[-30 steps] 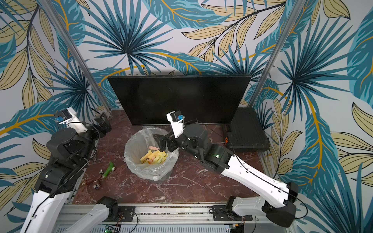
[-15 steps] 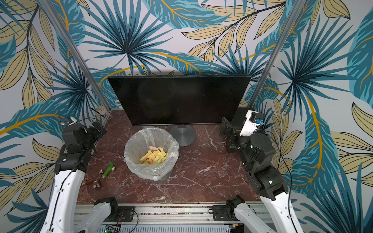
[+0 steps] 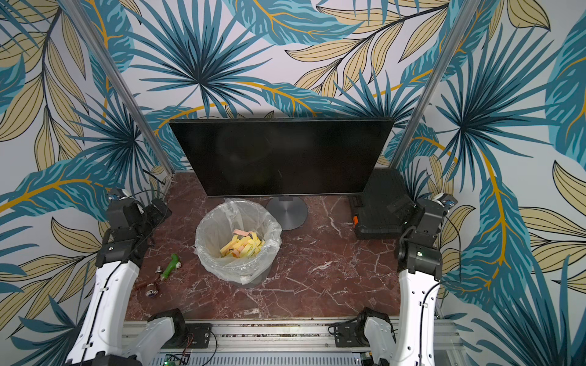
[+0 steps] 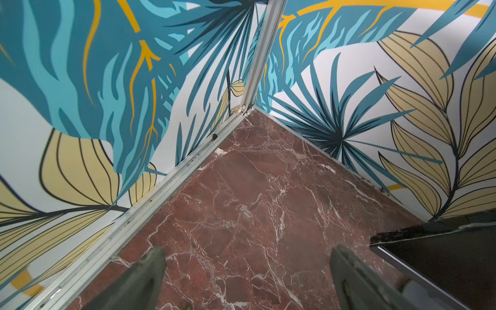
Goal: Remove the sticky note from the monitor
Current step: Reset both arms
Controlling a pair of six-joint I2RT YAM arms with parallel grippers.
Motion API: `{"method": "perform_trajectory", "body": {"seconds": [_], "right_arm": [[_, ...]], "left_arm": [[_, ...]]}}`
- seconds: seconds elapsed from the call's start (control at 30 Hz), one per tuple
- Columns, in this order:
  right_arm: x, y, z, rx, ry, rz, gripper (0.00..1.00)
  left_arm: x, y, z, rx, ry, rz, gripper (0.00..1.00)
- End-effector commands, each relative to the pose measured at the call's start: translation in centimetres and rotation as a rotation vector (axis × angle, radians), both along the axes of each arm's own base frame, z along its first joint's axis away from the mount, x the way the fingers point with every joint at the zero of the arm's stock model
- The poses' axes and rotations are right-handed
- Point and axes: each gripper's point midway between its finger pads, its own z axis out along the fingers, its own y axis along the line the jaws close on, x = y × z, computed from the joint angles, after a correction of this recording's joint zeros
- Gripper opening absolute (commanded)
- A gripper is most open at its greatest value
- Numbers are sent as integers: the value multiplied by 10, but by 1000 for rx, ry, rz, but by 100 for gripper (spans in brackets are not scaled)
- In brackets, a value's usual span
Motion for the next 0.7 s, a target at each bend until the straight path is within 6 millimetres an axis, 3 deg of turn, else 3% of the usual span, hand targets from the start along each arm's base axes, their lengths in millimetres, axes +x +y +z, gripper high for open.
{"method": "perform_trajectory", "body": {"seconds": [0.0,0.23,0.43,0.53,0.67], "right_arm": [[-3,-15,-22,85,25,-61,100],[11,-42,-60,117,107,-150,100],[34,-63,-107,82,223,-159,100],[43,-65,-131,77,235,-139,100],[60,-56,-139,-11,182,-62,99]], "left_arm": [[9,-1,-8,7,0,-44,100],[25,-8,-39,-6,44,-120,100],[41,-16,-50,50,6,-212,100],[47,-19,-58,71,-16,-248,100],[52,-30,-62,130,-95,-330,100]]}}
